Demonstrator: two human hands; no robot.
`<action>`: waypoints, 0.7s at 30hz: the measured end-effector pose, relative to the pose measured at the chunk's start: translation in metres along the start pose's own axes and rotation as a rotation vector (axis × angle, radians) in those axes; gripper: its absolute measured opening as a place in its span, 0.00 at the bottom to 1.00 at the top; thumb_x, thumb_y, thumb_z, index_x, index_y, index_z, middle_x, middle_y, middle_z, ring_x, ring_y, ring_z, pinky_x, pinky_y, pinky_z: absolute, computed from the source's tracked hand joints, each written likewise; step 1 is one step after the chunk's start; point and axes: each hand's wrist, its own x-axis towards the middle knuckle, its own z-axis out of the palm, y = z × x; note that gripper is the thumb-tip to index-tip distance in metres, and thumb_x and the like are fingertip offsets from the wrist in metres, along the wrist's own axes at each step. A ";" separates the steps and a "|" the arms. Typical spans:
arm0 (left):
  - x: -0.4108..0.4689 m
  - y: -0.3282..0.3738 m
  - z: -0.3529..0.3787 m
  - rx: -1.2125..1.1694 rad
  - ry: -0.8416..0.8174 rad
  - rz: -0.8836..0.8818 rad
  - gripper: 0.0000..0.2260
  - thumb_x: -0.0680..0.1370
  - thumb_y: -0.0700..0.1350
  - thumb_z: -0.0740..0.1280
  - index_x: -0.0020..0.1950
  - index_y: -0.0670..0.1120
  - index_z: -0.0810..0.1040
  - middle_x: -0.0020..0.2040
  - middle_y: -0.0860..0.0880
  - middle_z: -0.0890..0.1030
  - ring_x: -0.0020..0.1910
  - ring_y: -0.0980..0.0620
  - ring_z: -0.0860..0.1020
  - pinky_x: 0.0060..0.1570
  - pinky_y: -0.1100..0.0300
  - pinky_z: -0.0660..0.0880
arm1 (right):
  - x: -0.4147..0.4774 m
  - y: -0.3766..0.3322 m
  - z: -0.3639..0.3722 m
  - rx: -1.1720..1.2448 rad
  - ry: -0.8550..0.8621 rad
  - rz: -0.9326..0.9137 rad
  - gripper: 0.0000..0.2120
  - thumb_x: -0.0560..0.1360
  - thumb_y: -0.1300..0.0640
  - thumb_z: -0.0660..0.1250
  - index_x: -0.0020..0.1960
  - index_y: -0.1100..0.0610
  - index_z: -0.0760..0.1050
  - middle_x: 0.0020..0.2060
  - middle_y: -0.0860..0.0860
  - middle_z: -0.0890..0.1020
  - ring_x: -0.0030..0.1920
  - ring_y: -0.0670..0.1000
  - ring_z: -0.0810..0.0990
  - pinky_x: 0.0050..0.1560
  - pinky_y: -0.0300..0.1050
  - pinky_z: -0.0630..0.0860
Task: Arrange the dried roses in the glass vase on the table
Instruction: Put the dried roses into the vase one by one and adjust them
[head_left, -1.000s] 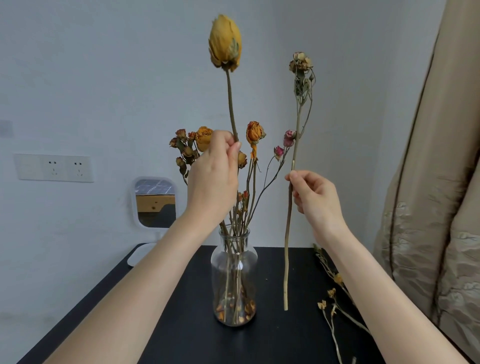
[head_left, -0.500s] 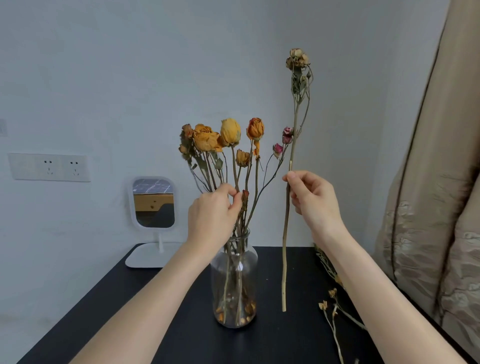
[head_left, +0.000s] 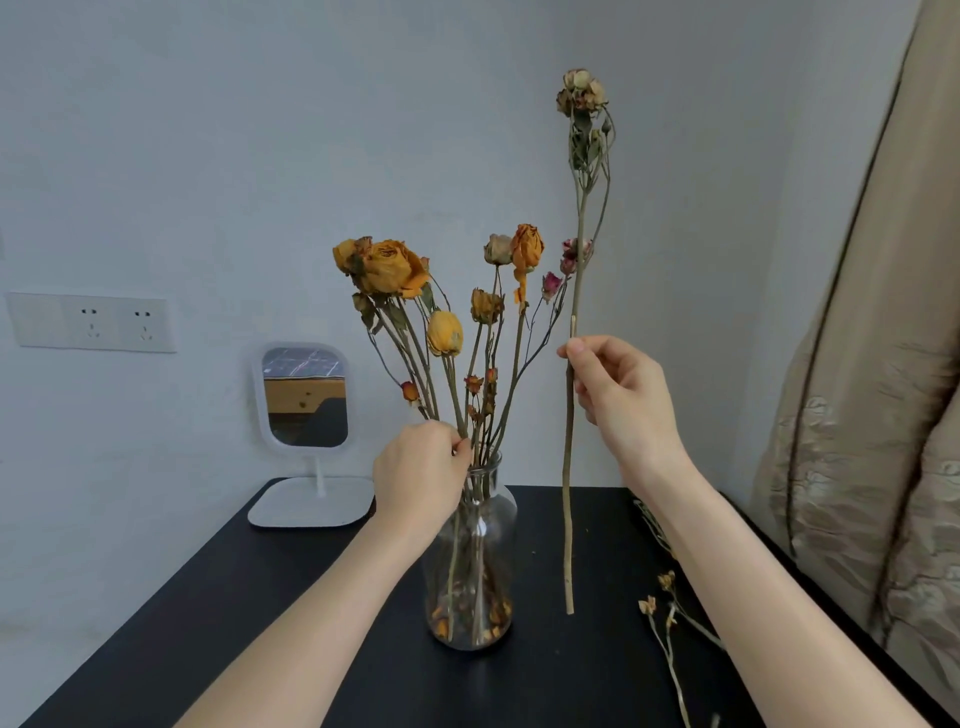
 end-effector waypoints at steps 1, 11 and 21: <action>-0.004 -0.002 0.000 -0.033 0.033 0.026 0.10 0.78 0.51 0.63 0.48 0.48 0.82 0.37 0.52 0.80 0.35 0.55 0.77 0.30 0.67 0.67 | 0.000 -0.001 0.000 0.008 0.000 -0.009 0.08 0.78 0.54 0.61 0.43 0.52 0.78 0.27 0.43 0.72 0.26 0.38 0.70 0.28 0.26 0.66; -0.042 -0.032 0.031 -0.425 -0.062 -0.188 0.28 0.68 0.60 0.71 0.61 0.48 0.67 0.53 0.55 0.71 0.54 0.56 0.72 0.51 0.64 0.71 | 0.017 -0.033 0.010 0.088 0.032 -0.192 0.09 0.80 0.57 0.59 0.43 0.53 0.75 0.28 0.44 0.70 0.29 0.41 0.67 0.30 0.30 0.64; -0.022 -0.020 0.046 -0.726 -0.280 -0.300 0.25 0.69 0.55 0.72 0.61 0.56 0.65 0.52 0.63 0.71 0.51 0.62 0.70 0.52 0.65 0.66 | 0.037 -0.045 0.028 0.059 0.157 -0.305 0.11 0.80 0.57 0.57 0.41 0.49 0.72 0.30 0.46 0.72 0.32 0.47 0.69 0.36 0.43 0.66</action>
